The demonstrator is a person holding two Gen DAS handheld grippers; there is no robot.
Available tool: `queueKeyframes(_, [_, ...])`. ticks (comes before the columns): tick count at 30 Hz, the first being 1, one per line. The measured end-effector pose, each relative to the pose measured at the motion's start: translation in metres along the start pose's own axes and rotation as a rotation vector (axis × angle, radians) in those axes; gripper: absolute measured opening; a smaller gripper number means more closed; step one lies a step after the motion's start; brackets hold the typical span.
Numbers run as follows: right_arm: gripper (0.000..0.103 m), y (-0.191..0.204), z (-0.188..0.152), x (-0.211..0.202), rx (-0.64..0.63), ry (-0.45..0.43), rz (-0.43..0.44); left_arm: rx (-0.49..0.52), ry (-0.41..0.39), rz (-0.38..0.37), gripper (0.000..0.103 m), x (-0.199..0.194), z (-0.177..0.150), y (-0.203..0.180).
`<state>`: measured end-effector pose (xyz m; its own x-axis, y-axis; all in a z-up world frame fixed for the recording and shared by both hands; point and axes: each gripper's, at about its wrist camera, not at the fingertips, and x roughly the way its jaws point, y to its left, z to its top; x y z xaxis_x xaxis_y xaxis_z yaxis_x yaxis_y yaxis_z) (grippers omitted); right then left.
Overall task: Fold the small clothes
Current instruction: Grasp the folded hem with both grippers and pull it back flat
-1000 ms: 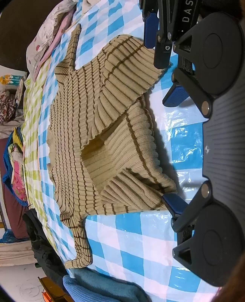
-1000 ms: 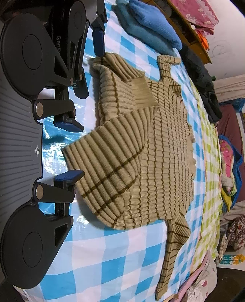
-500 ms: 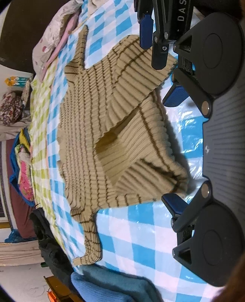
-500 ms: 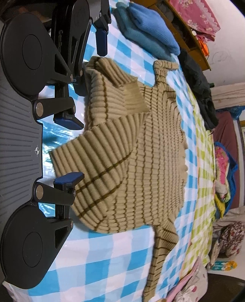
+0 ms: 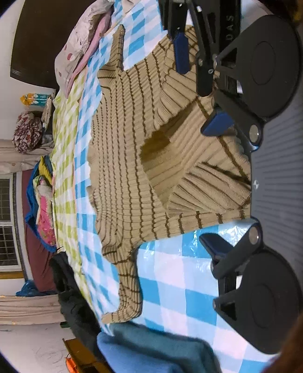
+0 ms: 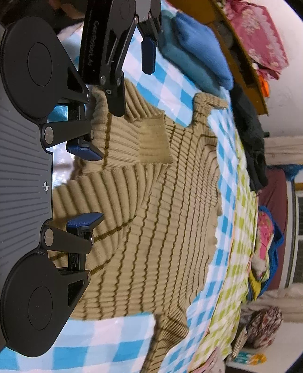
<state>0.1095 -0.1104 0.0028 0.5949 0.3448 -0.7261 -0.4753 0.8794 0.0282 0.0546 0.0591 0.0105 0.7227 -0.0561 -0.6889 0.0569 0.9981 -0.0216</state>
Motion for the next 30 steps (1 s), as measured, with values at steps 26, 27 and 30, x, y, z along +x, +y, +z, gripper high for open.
queueKeyframes(26, [0.003, -0.015, -0.009, -0.069, -0.097, 0.137, 0.180, 0.053, 0.025, -0.317, 0.016, -0.043, -0.029, 0.014])
queueKeyframes(27, [0.003, -0.014, -0.013, -0.076, -0.107, 0.148, 0.177, 0.068, 0.026, -0.326, 0.016, -0.050, -0.033, 0.012])
queueKeyframes(30, [0.003, -0.013, -0.023, -0.094, -0.138, 0.191, 0.169, 0.127, 0.044, -0.327, 0.016, -0.062, -0.043, 0.007])
